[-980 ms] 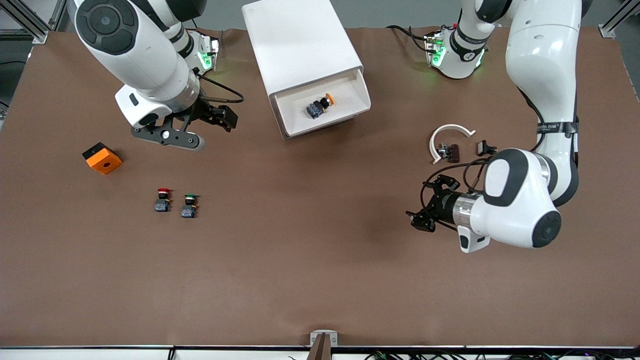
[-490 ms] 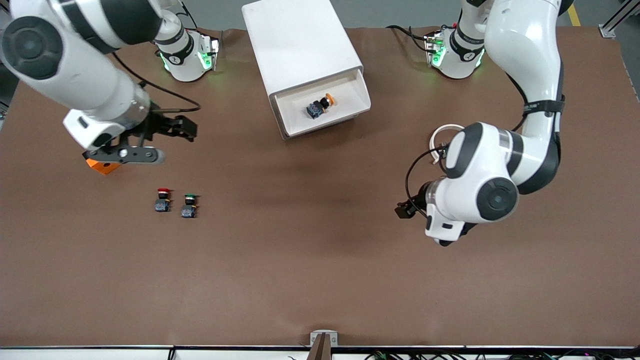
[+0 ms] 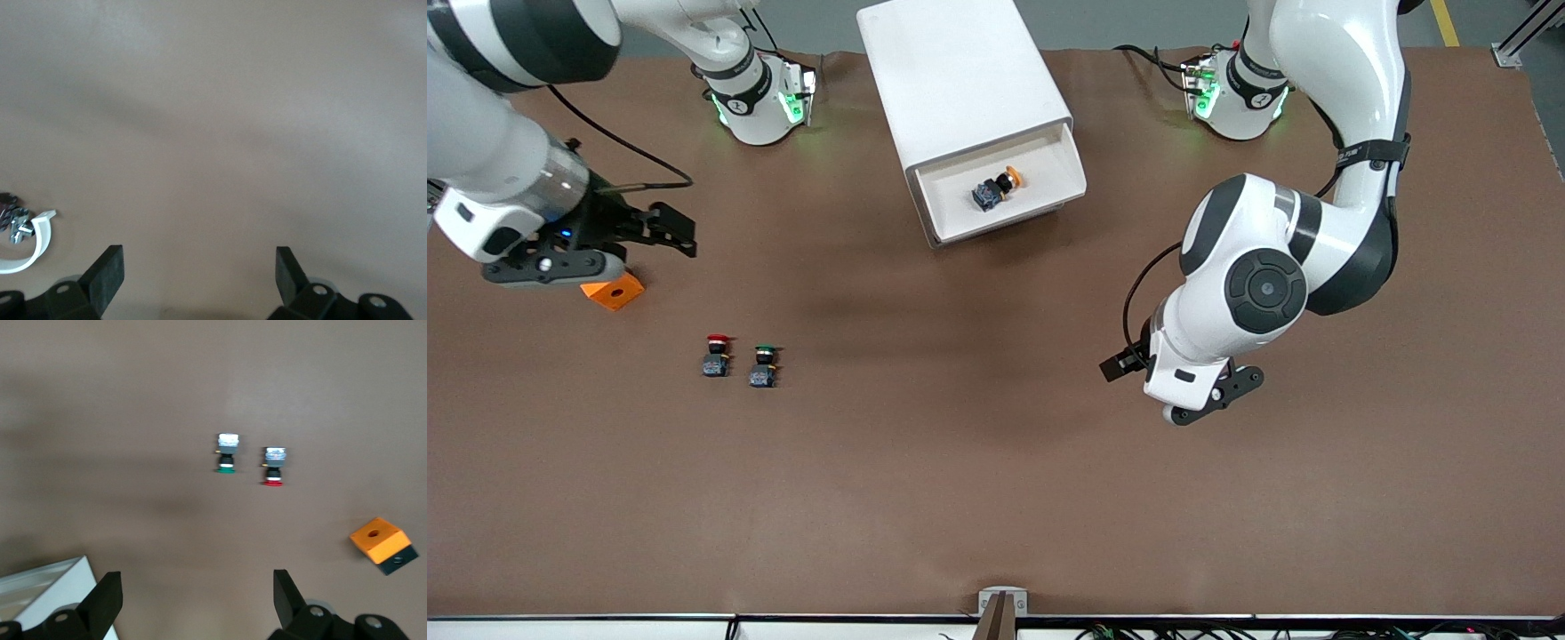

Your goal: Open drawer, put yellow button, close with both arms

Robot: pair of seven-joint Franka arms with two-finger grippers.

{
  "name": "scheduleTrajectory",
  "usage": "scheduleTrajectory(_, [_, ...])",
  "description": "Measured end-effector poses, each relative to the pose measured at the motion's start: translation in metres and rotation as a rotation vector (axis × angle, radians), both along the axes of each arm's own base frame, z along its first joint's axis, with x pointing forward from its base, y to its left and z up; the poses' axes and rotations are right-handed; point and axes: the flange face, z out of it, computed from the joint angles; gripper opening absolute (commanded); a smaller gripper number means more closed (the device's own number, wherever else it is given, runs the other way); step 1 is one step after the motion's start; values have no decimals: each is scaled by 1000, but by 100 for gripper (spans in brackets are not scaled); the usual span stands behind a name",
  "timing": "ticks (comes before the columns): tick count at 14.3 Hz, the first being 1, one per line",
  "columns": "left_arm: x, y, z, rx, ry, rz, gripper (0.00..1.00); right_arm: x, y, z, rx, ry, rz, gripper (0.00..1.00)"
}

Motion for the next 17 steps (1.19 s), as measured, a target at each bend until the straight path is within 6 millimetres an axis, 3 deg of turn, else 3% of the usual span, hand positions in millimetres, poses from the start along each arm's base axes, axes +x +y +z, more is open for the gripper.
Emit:
scheduleTrajectory(4, [-5,-7,-7,-18,-18,-10,100,-2,-52,11,5,-27,-50,100])
scheduleTrajectory(7, [-23,-22,-4,-51,-36,-35,100,-1,-77,15,6,-47,-53,100])
scheduleTrajectory(11, [-55,-42,-12,-73,-27,-76,100,1,-78,29,6,-77,-48,100])
scheduleTrajectory(17, [-142,-91,-53,-101,59,-182,100,-1,-74,63,-3,-124,-35,100])
